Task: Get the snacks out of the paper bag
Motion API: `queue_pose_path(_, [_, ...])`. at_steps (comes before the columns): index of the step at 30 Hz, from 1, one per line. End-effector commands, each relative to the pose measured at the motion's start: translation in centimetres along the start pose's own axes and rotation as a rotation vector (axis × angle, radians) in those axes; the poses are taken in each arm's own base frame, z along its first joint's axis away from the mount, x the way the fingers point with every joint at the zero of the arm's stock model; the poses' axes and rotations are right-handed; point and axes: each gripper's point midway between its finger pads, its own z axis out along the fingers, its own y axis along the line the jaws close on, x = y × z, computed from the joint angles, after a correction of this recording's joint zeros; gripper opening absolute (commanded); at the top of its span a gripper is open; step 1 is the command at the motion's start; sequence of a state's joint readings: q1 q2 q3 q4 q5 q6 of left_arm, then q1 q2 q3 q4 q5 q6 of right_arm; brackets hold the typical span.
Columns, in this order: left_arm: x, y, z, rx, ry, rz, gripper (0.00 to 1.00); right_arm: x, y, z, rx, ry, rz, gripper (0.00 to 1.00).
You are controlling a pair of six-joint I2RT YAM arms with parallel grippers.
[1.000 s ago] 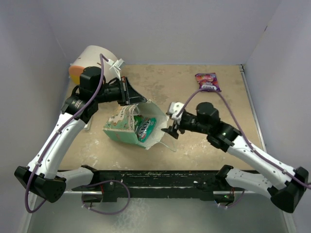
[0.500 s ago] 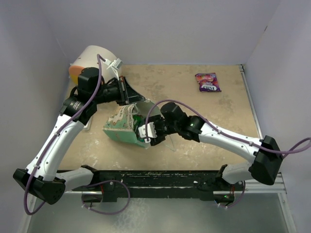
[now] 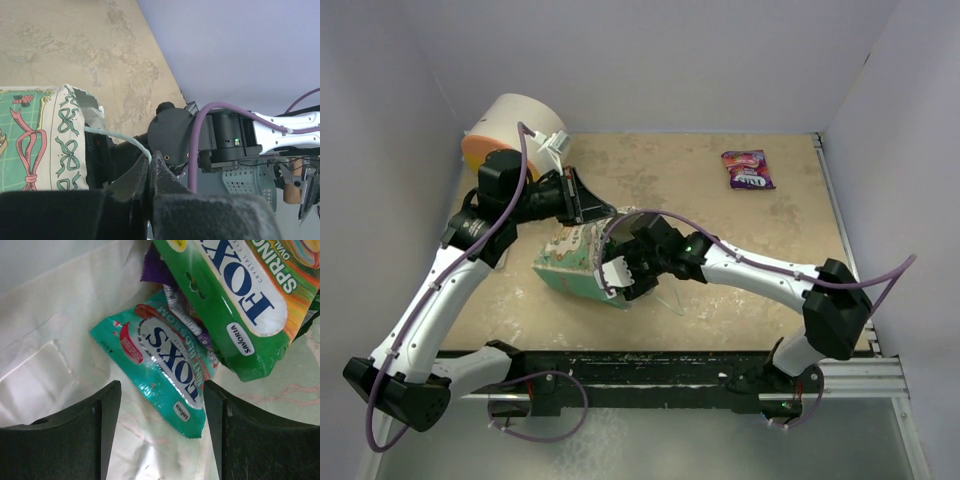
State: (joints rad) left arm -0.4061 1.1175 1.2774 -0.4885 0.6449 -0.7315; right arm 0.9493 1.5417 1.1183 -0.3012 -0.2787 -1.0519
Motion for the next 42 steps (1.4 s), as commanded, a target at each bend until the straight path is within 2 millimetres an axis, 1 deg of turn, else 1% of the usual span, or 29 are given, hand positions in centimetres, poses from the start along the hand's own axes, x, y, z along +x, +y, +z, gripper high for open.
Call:
queue_pose_path(1, [-0.1,-1.1,-0.5,0.063,-0.029,0.061,0.0,-1.0,-2.1,0.5,0.031,-0.009,-0.049,0.69])
queue_pose_path(4, [0.1,-1.2,-0.7,0.067,-0.032,0.078,0.0,-0.6,-2.1,1.2,0.031,-0.001,-0.05,0.68])
queue_pose_path(9, [-0.2,-1.9,-1.0,0.087,-0.039,0.091,0.0,0.0,-2.5,2.7,0.041,0.008,-0.073,0.67])
queue_pose_path(13, [-0.2,-2.4,-1.2,0.103,-0.038,0.086,0.0,-0.1,-4.3,3.5,0.136,-0.008,-0.089,0.66])
queue_pose_path(16, [-0.4,-2.6,-1.3,0.1,-0.047,0.08,0.0,-0.2,-5.0,3.8,0.172,-0.012,-0.099,0.63])
queue_pose_path(19, [-0.7,-2.6,-1.3,0.093,-0.057,0.073,0.0,-0.2,-5.2,4.1,0.19,-0.022,-0.103,0.57])
queue_pose_path(21, [-1.0,-2.4,-1.3,0.079,-0.068,0.072,0.0,-0.2,-5.3,4.2,0.199,-0.027,-0.101,0.51])
queue_pose_path(22, [-1.1,-2.3,-1.3,0.069,-0.073,0.072,0.0,-0.2,-5.4,4.3,0.206,-0.032,-0.094,0.47])
queue_pose_path(24, [-1.2,-2.0,-1.3,0.046,-0.081,0.069,0.0,-0.3,-5.5,4.3,0.22,-0.036,-0.08,0.33])
queue_pose_path(28, [-1.3,-1.1,-1.5,-0.011,-0.095,0.074,0.0,-0.9,-6.1,3.8,0.254,-0.067,-0.054,0.11])
queue_pose_path(30, [-1.8,-0.4,-1.9,-0.069,-0.12,0.071,0.0,-1.5,-6.5,3.4,0.269,-0.087,-0.041,0.05])
queue_pose_path(32, [-2.4,0.6,-2.6,-0.152,-0.16,0.059,0.0,-2.2,-7.3,2.8,0.296,-0.109,-0.021,0.01])
queue_pose_path(33, [-2.7,1.1,-2.9,-0.191,-0.182,0.058,0.0,-2.5,-7.7,2.5,0.308,-0.116,-0.014,0.0])
queue_pose_path(37, [-4.0,2.0,-4.5,-0.301,-0.256,0.078,0.0,-4.1,-9.4,1.2,0.348,-0.16,0.014,0.0])
queue_pose_path(39, [-4.5,2.0,-4.9,-0.318,-0.277,0.095,0.0,-4.9,-10.3,0.4,0.378,-0.186,0.034,0.0])
queue_pose_path(42, [-4.8,1.8,-5.0,-0.319,-0.284,0.112,0.0,-6.1,-11.6,-1.3,0.426,-0.224,0.058,0.0])
